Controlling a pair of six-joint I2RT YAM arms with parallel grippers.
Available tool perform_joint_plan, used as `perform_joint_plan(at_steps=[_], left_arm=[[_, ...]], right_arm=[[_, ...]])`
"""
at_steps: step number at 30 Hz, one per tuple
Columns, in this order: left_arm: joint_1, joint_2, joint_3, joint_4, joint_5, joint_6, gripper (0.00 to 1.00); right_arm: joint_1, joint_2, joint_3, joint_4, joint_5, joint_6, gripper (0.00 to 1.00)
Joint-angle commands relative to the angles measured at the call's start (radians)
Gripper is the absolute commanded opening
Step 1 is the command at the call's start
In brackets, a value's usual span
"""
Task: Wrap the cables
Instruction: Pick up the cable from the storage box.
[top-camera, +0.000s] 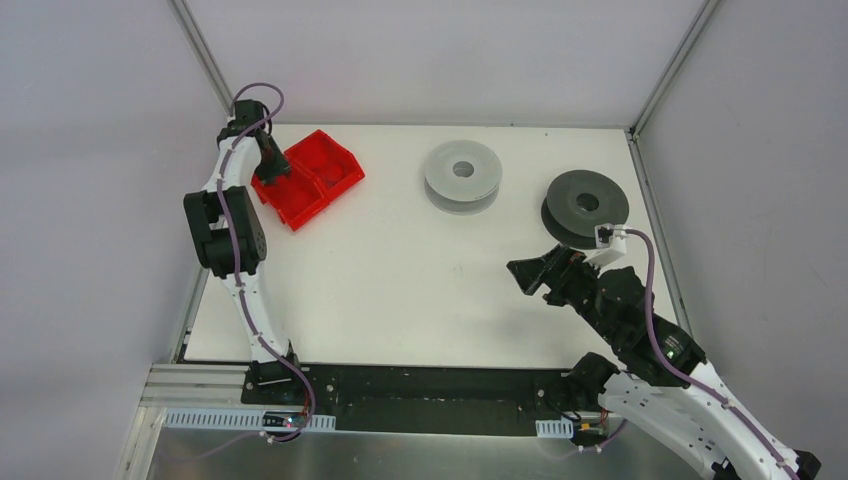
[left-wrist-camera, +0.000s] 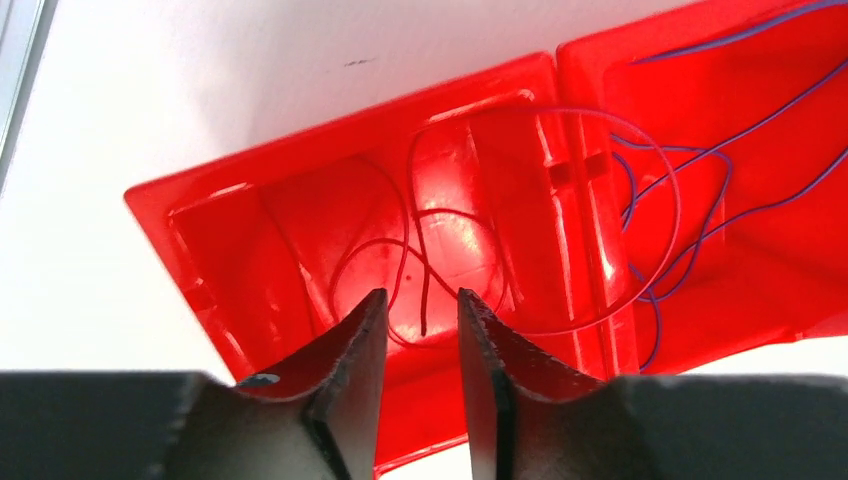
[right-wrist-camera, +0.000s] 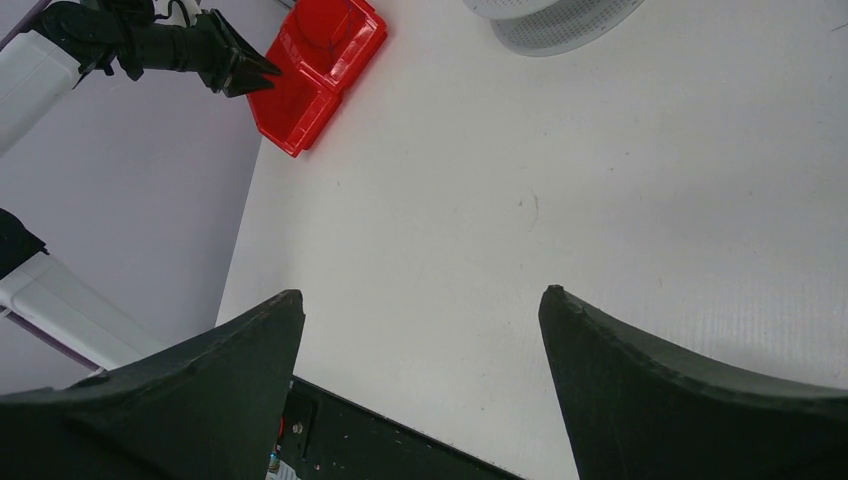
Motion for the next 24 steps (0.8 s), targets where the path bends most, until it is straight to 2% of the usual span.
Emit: perform_joint_plan(at_steps=[1, 4, 5, 12, 19, 24], left_arm=[[0.014, 0.035, 0.084, -0.015, 0.042, -0.008, 0.25], [0.014, 0.037, 0.105, -0.016, 0.08, 0.027, 0.03], [0.014, 0.017, 0.101, -0.017, 0.082, 0.034, 0.0], [0.014, -0.178, 0.053, -0.018, 0.108, 0.01, 0.0], [-0.004, -0.425, 0.063, -0.01, 0.281, -0.08, 0.0], [-0.076, -0.588, 0.075, -0.002, 0.414, -0.119, 0.0]], right_arm=[[0.004, -0.005, 0.001, 0.043, 0.003, 0.004, 0.91], [0.005, -0.01, 0.002, 0.04, 0.007, 0.007, 0.91], [0.005, -0.012, 0.004, 0.038, 0.01, 0.008, 0.91], [0.005, -0.028, -0.013, 0.043, 0.039, 0.011, 0.91], [0.004, -0.015, 0.034, 0.04, 0.099, -0.059, 0.91], [0.004, 0.013, 0.073, 0.046, 0.111, -0.069, 0.91]])
